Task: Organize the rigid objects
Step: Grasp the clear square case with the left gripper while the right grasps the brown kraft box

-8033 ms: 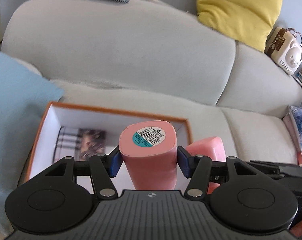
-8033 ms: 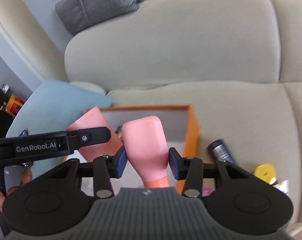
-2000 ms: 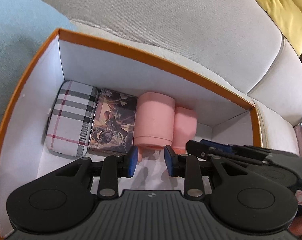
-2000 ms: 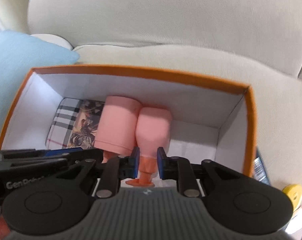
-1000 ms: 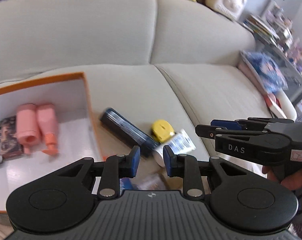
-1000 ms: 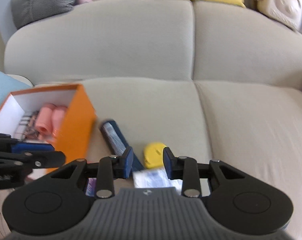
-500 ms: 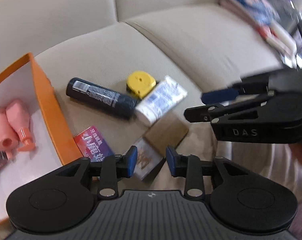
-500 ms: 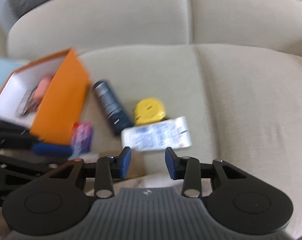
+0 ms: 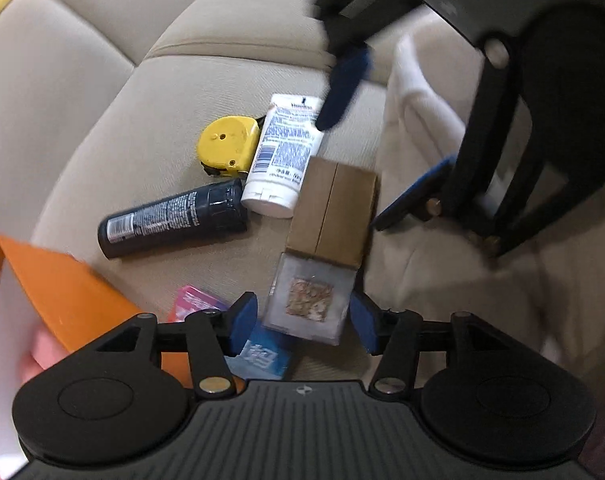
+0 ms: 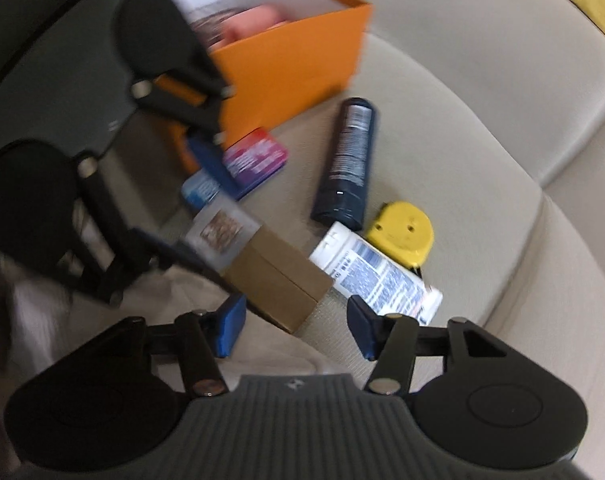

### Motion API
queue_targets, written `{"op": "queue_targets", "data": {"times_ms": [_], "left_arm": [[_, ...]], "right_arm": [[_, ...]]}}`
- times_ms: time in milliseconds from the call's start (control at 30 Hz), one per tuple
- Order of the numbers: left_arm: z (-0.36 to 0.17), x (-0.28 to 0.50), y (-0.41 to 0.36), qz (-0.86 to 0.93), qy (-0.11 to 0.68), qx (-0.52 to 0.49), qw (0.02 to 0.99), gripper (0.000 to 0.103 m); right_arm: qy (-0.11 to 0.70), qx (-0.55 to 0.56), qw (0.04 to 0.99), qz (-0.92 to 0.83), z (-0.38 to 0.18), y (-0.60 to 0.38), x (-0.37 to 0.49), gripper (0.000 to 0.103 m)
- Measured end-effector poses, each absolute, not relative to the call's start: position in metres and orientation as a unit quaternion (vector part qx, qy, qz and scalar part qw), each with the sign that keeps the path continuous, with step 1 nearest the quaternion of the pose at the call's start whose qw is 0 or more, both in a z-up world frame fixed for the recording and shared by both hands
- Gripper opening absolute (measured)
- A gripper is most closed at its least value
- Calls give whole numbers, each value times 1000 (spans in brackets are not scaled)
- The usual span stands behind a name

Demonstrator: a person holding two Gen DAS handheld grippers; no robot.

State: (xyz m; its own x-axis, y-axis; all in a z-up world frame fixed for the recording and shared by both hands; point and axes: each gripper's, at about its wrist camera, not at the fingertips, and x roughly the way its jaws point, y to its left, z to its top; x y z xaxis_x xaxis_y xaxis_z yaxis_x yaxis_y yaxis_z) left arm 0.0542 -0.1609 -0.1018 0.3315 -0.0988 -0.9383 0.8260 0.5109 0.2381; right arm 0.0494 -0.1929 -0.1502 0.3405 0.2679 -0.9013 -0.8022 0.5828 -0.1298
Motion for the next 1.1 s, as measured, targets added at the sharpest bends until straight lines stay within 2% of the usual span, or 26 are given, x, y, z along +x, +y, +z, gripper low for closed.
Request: {"op": "queue_targets", "data": {"times_ms": [100,233,400,533,667,867,1100], "left_arm": [[-103,56,-162,-331,477,385,718,64],[-107,59,-161,-340,475,378,718,64],[-116,63,-157,-335,487,360,722,63],[-120,65,-154,-336,488,345,728,58],[-120,62,-150,-337,480,344,734,57],[-111,61,-138,-322,477,296,762,57],[-80,55,-120,-304,466,228,799,56]], "right_arm": [[432,-349,739,382,-153,-186,50,67],[418,-393,701,423,-157,-176,55,67],[420,-415,661,462,-162,-168,65,67],[421,-416,643,487,-168,-162,75,67],[436,-405,630,499,-177,-157,81,58],[427,-417,639,485,-170,-156,70,54],[443,-382,691,423,-149,-165,62,51]]}}
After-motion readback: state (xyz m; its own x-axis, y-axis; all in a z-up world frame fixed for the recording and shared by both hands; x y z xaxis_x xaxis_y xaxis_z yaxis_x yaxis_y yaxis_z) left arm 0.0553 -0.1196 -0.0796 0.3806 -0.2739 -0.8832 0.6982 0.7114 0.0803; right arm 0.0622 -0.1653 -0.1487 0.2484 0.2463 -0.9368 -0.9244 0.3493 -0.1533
